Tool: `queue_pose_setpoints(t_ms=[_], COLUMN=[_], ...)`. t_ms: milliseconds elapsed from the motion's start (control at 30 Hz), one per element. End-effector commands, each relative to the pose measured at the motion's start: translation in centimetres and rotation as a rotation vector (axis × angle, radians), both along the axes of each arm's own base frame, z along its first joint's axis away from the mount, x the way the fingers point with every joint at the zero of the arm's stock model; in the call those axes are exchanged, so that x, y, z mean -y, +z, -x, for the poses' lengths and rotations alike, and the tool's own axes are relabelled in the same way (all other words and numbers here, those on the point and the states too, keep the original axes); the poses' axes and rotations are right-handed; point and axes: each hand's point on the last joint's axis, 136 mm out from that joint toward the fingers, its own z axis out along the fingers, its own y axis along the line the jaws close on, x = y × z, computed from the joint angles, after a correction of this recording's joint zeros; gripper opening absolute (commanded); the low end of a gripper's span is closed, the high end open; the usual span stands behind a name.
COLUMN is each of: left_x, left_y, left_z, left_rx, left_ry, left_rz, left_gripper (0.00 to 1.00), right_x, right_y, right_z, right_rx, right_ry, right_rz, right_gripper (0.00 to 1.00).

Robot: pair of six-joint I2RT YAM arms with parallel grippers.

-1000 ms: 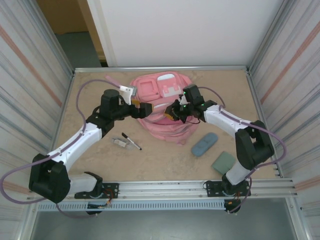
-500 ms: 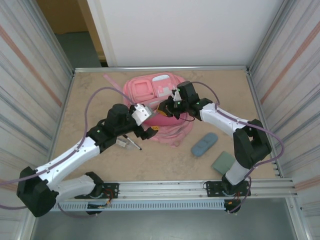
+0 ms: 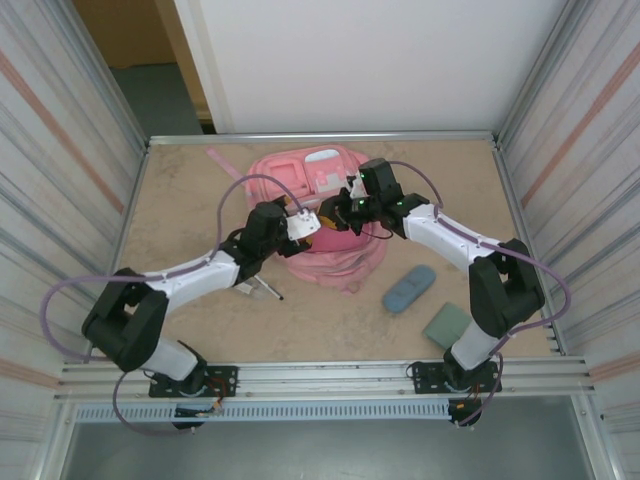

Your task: Pack the student bag

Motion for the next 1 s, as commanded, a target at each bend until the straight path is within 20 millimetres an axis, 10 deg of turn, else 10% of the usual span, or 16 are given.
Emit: queue_pose_setpoints(t_ms=[0,133,233,367,433,567,967], left_x=[0.0,0.4,0.7,0.9,1.6,3.3,2.7], left_y=[3.3,3.6,2.0,0.1,-0.5,-2.0,-2.9], left_z=[-3.4,-4.0,-4.2,-4.0,-3.4,-0.8,2.6], left_rx=[0.132,0.123,0.111,0.106,0.081,-0.026,-0.143], left_ry=[0.065,0.096,0.100,0.116,0.084,-0.026,-0.063], left_rz=[0.040,0.081,0.065,0.031,0.041,0.041,0.086], left_gripper=[0.68,0.58,0.65,0.71,0.76,0.83,0.88], right_x=[1.5,7.8,14.9,23.7,25.7,26.9,22.2], right_y=[1.6,-1.4,-5.0,-8.5,-9.5,-10.6,-15.8], right_z=[1.0,2.2,4.4,8.7,10.2,12.0,12.9], right_rx=[0.043,0.038,-0.033,-0.139,-0.192,-0.325,-0.622], right_ry=[-0.027,-0.129,-0.227,-0.363,-0.381,-0.418,-0.342], right_rz=[-0.004,0.169,0.433,0.783,0.844,0.868,0.801], right_gripper=[0.29,0.48,0.57,0.99,0.99,0.99,0.98])
